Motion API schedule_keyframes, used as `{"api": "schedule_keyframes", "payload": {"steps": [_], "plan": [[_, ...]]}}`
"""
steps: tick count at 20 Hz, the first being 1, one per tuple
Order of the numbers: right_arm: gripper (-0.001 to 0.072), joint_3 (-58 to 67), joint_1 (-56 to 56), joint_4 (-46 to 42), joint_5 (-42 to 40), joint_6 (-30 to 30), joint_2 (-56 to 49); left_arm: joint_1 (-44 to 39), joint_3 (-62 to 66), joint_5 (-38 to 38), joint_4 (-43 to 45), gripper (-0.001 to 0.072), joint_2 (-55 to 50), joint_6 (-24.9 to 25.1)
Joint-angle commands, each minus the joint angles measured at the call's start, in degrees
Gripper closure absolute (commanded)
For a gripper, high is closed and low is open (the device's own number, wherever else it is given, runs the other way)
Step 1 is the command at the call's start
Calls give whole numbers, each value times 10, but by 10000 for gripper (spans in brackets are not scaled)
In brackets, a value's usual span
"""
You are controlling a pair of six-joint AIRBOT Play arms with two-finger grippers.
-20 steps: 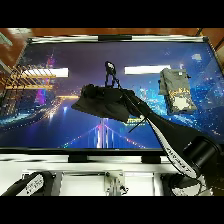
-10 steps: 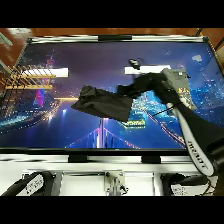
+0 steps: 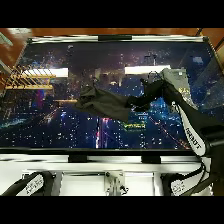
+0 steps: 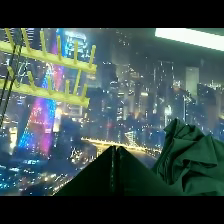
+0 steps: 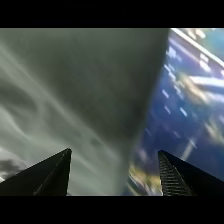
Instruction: Fold the shirts.
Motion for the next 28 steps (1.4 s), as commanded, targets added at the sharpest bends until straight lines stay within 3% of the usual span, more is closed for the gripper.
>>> {"api": "schedule_keyframes", "payload": {"steps": [1, 3, 4, 5, 6, 7, 12, 17, 23, 28], "plan": [[58, -3, 13, 53, 29, -29, -27, -9, 0, -8, 0, 679, 0, -1], [63, -3, 24, 59, 42, -42, -33, -19, 0, -8, 0, 679, -1, -1], [124, -3, 30, 72, 51, -60, -33, -23, 0, -8, 0, 679, -1, -1], [280, 1, 31, 89, 54, -81, -32, -24, 0, -8, 0, 678, -1, -1], [511, 12, 30, 101, 54, -95, -32, -25, 0, -8, 0, 679, -1, 0], [648, 33, 25, 99, 51, -95, -32, -25, 0, -8, 0, 679, -1, -1], [645, 233, -40, 98, 38, -108, -15, -25, 0, -8, 0, 678, -1, 0], [645, 403, -112, 97, 64, -70, -14, -25, 0, -22, 0, 679, -1, 0], [645, 420, -179, 98, 79, 7, -9, -25, 0, -38, 0, 678, -1, 0], [645, 420, -204, 93, 163, 5, -9, -47, -6, -38, 0, 678, 0, 0]]}}
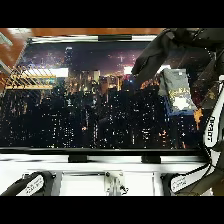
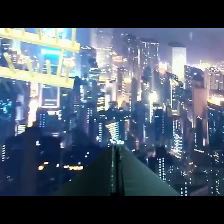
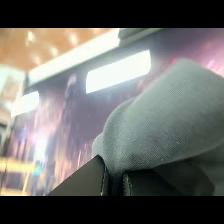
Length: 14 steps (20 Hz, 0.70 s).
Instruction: Fold the shirts.
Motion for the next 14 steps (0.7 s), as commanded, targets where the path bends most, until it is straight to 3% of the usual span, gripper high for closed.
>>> {"api": "schedule_keyframes", "payload": {"steps": [1, 10, 12, 14], "plan": [[645, 3, -17, -4, 80, 9, 1, -18, -11, -1, 0, 678, 0, 0], [645, 3, -19, -43, 277, -8, -1, -45, -77, 19, 0, 679, 1, 6], [646, 3, -26, -70, 289, -8, -1, -45, -77, 27, 0, 679, 0, 6], [646, 3, -38, -136, 242, -7, -1, -45, -77, 29, 0, 678, 1, 6]]}}
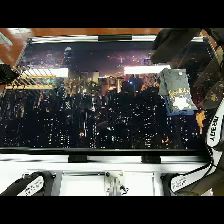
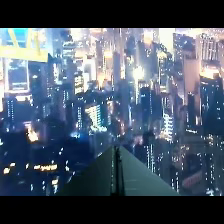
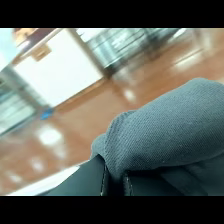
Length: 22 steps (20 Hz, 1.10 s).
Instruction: Fold the shirts.
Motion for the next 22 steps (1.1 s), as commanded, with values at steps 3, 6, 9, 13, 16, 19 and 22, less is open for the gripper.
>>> {"api": "schedule_keyframes", "payload": {"steps": [3, 6, 9, 13, 16, 19, 22], "plan": [[645, 0, -47, -111, -157, 30, 0, -1, -2, 8, 0, 678, 3, 1], [645, -1, -80, -123, -294, 89, 9, -1, -2, 8, 0, 678, 5, 1], [645, -1, -95, -193, -421, 137, 28, -1, -2, 8, 0, 678, 5, 1], [645, -4, -94, -297, -567, 174, 47, -1, -2, 8, 0, 678, 5, 12], [644, -50, -91, -301, -648, 200, 47, -1, -2, 8, 0, 678, 5, 12], [645, -83, -87, -309, -685, 232, 47, -1, -2, 8, 0, 679, 5, 27], [645, -90, -85, -301, -690, 269, 45, -1, -2, 9, 0, 678, 5, 27]]}}
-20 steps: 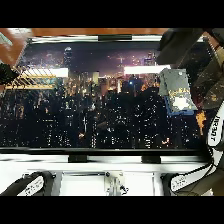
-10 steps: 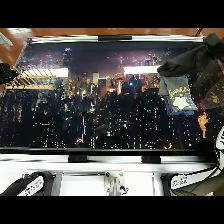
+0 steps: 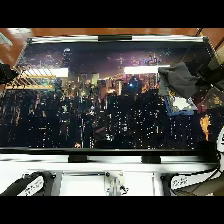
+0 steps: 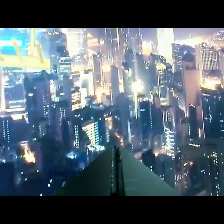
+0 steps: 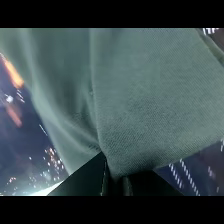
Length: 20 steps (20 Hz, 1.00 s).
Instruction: Fold the shirts.
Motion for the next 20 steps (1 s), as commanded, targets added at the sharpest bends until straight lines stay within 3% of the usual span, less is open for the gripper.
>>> {"api": "schedule_keyframes", "payload": {"steps": [1, 7, 8, 9, 10, 13, 15, 17, 20], "plan": [[644, -14, 5, -3, -33, 42, -2, 0, 0, 2, 0, 678, 0, 4], [634, -58, 21, -14, -46, 78, -4, 0, 0, 2, 0, 678, 0, 4], [577, -61, 23, -35, -58, 78, -4, 0, 0, 2, 0, 678, 0, 4], [316, -61, 23, -64, -73, 77, -4, 0, 0, 2, 0, 678, 0, 5], [148, -61, 23, -81, -88, 74, -3, 0, 0, 2, 0, 678, 0, 12], [147, -42, 15, -127, -137, 38, -2, 0, 0, 2, 0, 678, 0, 13], [148, -1, 11, -178, -126, 27, 6, 0, 0, 2, 0, 678, 0, 13], [149, 70, 12, -168, -38, 12, 16, -4, 0, 2, 0, 679, -3, 14], [150, 98, 49, -67, 242, -2, 57, -46, 0, 3, 1, 682, -29, 19]]}}
